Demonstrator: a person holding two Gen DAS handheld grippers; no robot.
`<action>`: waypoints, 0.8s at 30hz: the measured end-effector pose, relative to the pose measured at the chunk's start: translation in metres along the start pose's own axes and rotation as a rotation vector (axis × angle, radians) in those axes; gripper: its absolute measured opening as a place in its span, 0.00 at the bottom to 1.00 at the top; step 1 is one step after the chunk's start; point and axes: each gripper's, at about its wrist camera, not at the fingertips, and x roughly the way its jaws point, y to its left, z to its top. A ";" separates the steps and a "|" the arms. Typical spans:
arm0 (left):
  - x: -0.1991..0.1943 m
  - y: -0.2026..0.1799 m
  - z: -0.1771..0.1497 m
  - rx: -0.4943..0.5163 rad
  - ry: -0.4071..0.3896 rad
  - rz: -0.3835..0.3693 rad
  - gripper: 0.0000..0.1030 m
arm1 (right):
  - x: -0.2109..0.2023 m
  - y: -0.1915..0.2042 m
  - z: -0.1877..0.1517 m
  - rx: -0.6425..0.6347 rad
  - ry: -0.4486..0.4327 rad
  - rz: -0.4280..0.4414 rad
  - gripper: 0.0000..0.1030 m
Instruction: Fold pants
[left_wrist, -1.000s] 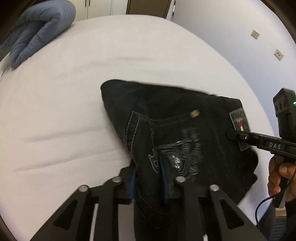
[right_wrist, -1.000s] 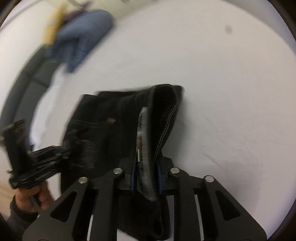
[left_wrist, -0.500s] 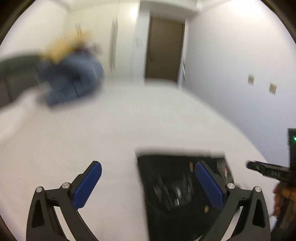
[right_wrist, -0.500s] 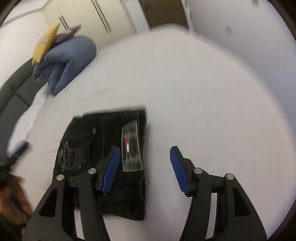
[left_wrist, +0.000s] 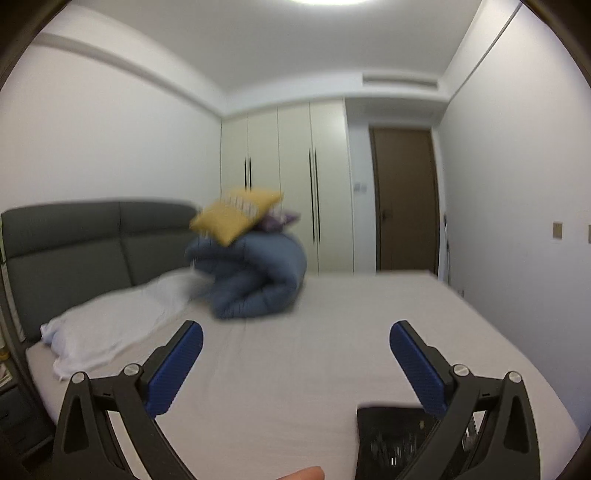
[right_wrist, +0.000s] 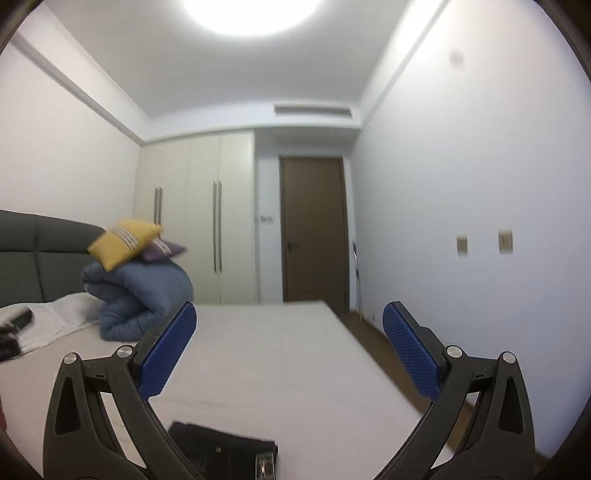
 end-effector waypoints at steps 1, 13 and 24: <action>0.003 0.002 0.002 0.001 0.049 -0.006 1.00 | -0.005 0.000 0.006 0.005 0.004 -0.002 1.00; 0.030 -0.025 -0.081 0.052 0.488 -0.105 1.00 | 0.000 0.021 -0.028 0.073 0.464 -0.030 1.00; 0.021 -0.042 -0.119 0.091 0.576 -0.114 1.00 | 0.002 0.037 -0.100 0.061 0.719 -0.050 1.00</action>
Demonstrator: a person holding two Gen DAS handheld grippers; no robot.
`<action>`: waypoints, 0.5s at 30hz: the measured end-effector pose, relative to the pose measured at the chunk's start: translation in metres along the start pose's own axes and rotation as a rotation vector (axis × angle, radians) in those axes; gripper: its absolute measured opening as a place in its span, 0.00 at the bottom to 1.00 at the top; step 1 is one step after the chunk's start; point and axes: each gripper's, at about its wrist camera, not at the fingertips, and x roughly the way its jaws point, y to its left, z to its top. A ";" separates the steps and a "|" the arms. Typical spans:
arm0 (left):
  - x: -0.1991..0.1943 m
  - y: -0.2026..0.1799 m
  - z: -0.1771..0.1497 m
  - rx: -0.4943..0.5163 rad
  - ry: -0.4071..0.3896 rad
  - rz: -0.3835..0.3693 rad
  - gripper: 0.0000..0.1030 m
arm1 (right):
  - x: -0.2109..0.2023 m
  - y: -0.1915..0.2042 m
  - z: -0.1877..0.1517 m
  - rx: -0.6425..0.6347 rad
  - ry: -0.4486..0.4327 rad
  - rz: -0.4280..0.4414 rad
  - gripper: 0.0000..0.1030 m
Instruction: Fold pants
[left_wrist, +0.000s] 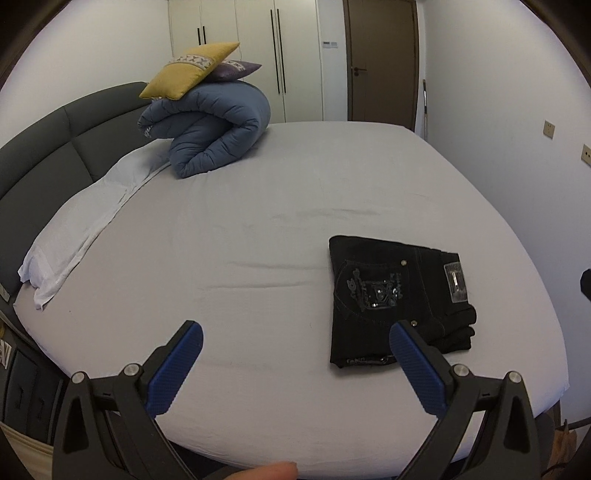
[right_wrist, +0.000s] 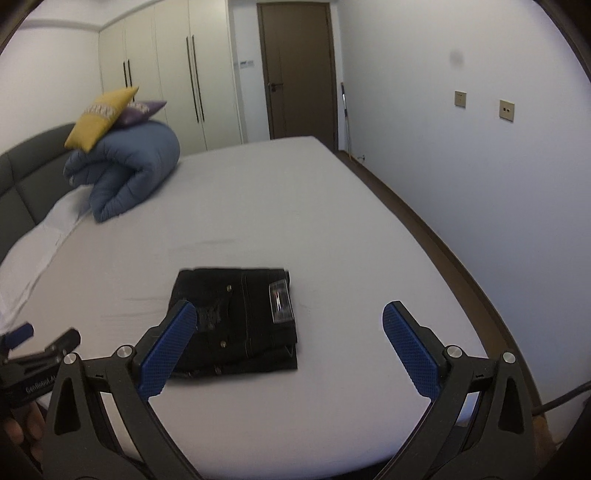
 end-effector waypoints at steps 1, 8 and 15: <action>0.002 -0.001 -0.001 -0.001 0.007 -0.006 1.00 | 0.007 0.004 -0.003 -0.006 0.010 0.002 1.00; 0.005 -0.003 -0.006 -0.003 0.023 -0.021 1.00 | 0.057 0.014 -0.013 -0.037 0.054 0.021 1.00; 0.007 -0.004 -0.008 -0.002 0.034 -0.025 1.00 | 0.062 0.021 -0.012 -0.052 0.070 0.033 1.00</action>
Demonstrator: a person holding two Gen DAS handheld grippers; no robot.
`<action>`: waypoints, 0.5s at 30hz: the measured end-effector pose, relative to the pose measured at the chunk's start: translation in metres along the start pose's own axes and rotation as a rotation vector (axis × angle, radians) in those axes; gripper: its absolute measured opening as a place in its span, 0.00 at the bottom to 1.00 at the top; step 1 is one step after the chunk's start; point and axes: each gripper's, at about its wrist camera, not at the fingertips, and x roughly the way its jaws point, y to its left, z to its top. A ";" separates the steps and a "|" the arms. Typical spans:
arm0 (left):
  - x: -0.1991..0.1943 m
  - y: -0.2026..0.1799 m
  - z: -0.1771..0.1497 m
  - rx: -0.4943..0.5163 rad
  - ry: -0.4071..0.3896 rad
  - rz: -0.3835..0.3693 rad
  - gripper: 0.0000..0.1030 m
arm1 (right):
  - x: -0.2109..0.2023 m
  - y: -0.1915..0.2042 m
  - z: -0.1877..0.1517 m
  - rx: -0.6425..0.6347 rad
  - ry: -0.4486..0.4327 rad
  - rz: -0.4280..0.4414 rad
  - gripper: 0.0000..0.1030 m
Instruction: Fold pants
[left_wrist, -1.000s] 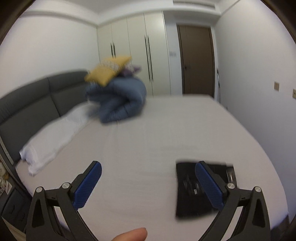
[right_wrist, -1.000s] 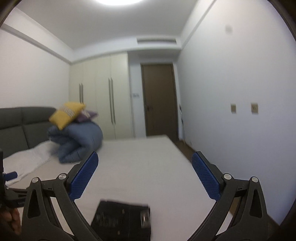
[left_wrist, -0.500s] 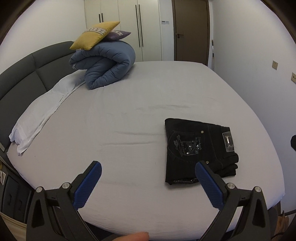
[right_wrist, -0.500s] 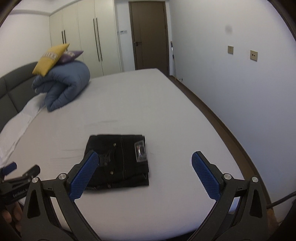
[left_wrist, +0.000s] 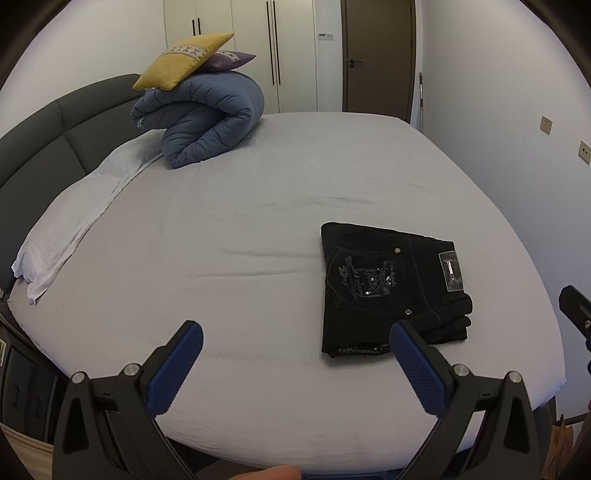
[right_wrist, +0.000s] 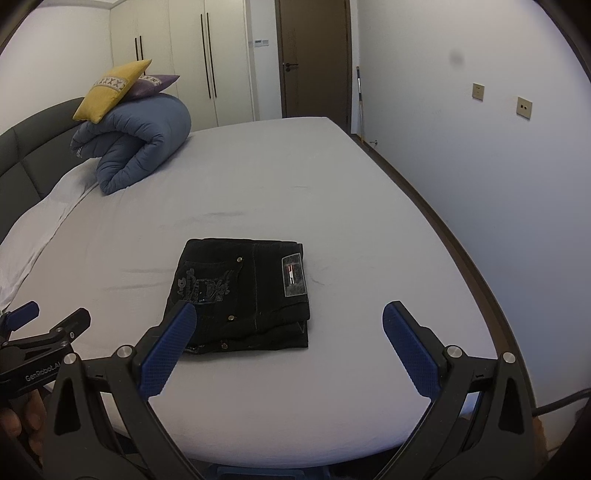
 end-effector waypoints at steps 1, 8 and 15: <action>0.000 0.000 0.000 0.000 0.002 -0.001 1.00 | 0.001 0.001 0.000 -0.001 0.001 0.001 1.00; 0.001 0.001 -0.002 -0.006 0.009 -0.006 1.00 | 0.000 0.007 0.002 -0.011 0.006 0.011 1.00; 0.003 0.000 -0.003 -0.009 0.014 -0.010 1.00 | 0.003 0.011 0.003 -0.014 0.009 0.018 1.00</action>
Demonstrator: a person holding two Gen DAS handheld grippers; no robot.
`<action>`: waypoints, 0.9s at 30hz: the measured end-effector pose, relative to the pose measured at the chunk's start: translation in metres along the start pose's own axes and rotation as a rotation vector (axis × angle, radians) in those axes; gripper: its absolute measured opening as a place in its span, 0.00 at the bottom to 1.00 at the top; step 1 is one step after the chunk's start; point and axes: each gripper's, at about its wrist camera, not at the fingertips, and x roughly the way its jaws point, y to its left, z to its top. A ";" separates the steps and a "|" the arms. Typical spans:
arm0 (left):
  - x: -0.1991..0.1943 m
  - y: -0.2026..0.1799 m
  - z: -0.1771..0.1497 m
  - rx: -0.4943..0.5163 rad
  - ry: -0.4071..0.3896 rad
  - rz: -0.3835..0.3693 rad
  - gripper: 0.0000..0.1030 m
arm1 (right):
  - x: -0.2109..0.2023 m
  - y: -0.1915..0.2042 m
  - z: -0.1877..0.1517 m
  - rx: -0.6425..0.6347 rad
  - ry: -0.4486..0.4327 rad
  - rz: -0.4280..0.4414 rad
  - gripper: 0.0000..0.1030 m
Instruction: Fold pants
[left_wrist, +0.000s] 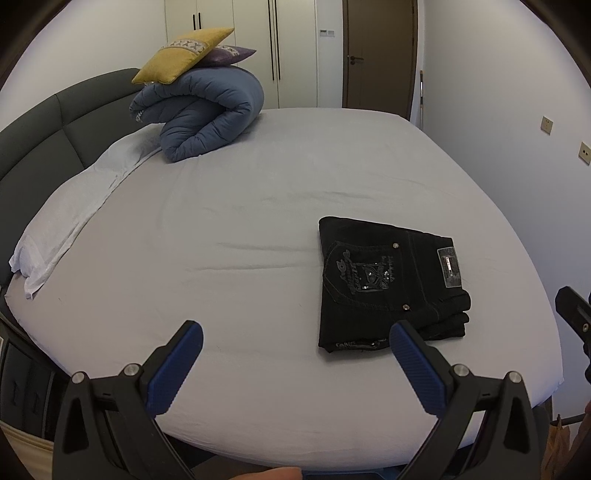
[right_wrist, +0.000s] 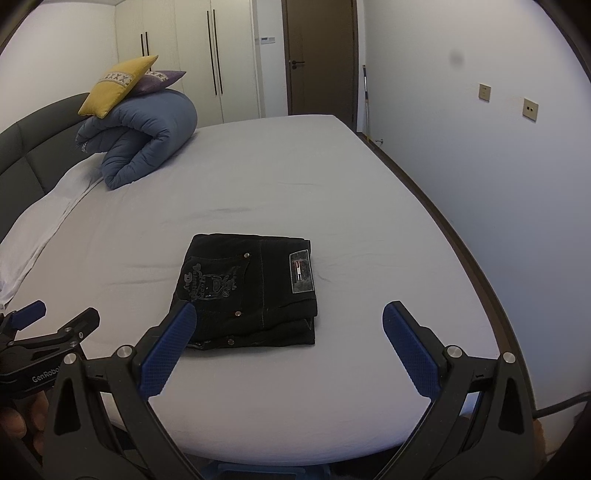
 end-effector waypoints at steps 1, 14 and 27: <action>0.000 0.000 0.000 -0.001 0.001 -0.002 1.00 | 0.001 0.000 0.000 0.000 0.000 0.001 1.00; 0.001 0.000 -0.001 -0.002 0.003 -0.003 1.00 | 0.005 0.009 -0.001 -0.009 0.004 0.009 1.00; 0.000 -0.001 -0.002 -0.005 0.005 -0.004 1.00 | 0.005 0.012 -0.001 -0.012 0.004 0.009 1.00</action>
